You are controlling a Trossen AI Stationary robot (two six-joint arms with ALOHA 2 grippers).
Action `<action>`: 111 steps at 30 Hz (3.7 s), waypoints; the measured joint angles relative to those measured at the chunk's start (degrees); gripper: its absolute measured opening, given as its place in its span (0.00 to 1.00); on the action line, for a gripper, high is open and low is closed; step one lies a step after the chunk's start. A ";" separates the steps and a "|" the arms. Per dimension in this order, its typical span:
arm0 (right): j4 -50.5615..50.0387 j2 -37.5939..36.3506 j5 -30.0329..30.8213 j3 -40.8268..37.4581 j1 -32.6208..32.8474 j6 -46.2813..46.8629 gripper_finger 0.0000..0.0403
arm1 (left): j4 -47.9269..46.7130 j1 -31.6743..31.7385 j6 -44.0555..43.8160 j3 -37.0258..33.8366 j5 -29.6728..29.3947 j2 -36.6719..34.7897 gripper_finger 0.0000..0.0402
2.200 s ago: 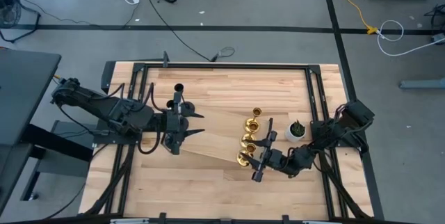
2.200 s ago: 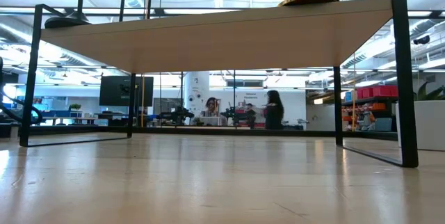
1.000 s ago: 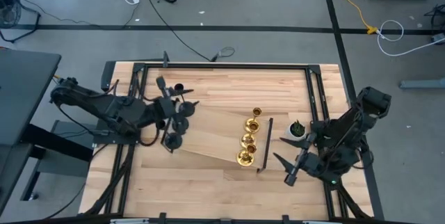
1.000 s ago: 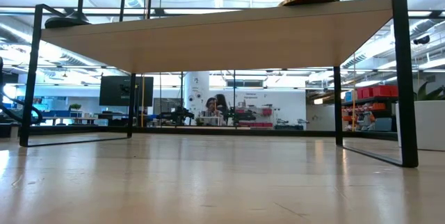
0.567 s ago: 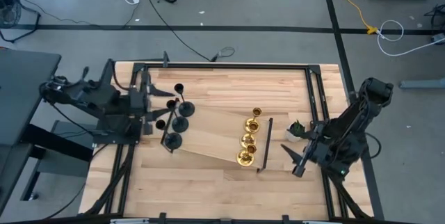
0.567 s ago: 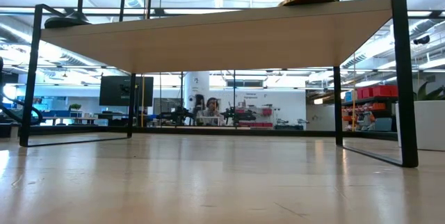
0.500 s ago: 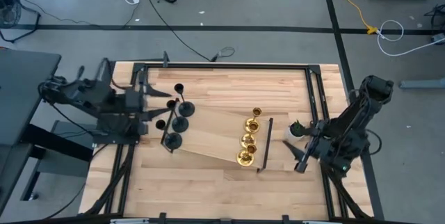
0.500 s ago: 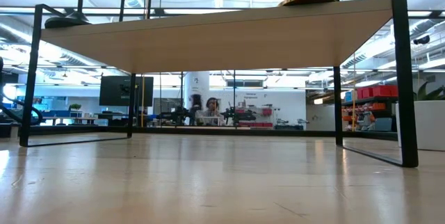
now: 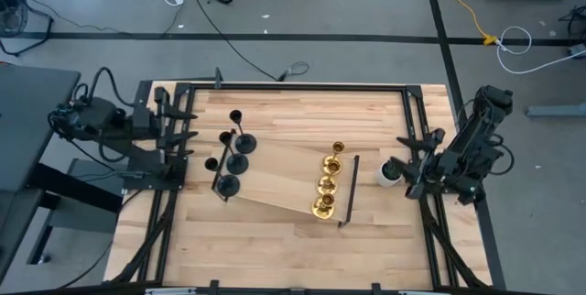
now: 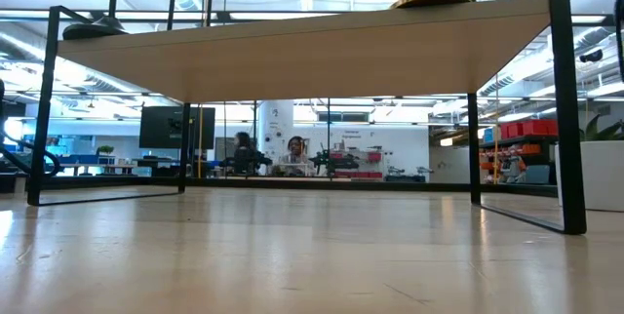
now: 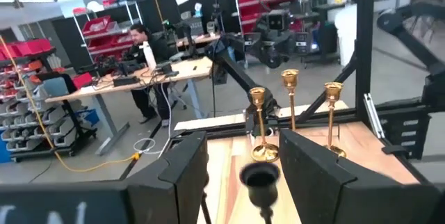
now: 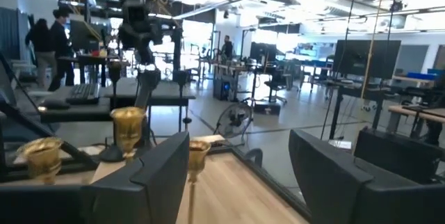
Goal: Pick & Place candle stick holders
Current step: Return to Home Position
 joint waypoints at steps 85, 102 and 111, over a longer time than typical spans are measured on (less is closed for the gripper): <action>-52.54 -42.39 -20.37 -25.29 -6.17 37.70 0.48 | 32.78 0.04 -10.50 -53.77 1.31 -29.25 0.45; -62.69 -45.68 -39.27 -25.24 -32.10 47.57 0.31 | 33.04 0.04 -10.07 -53.77 1.48 -29.21 0.45; -69.58 -45.64 -50.96 -25.24 -41.57 57.98 0.25 | 31.98 0.04 -10.50 -53.75 1.98 -29.21 0.45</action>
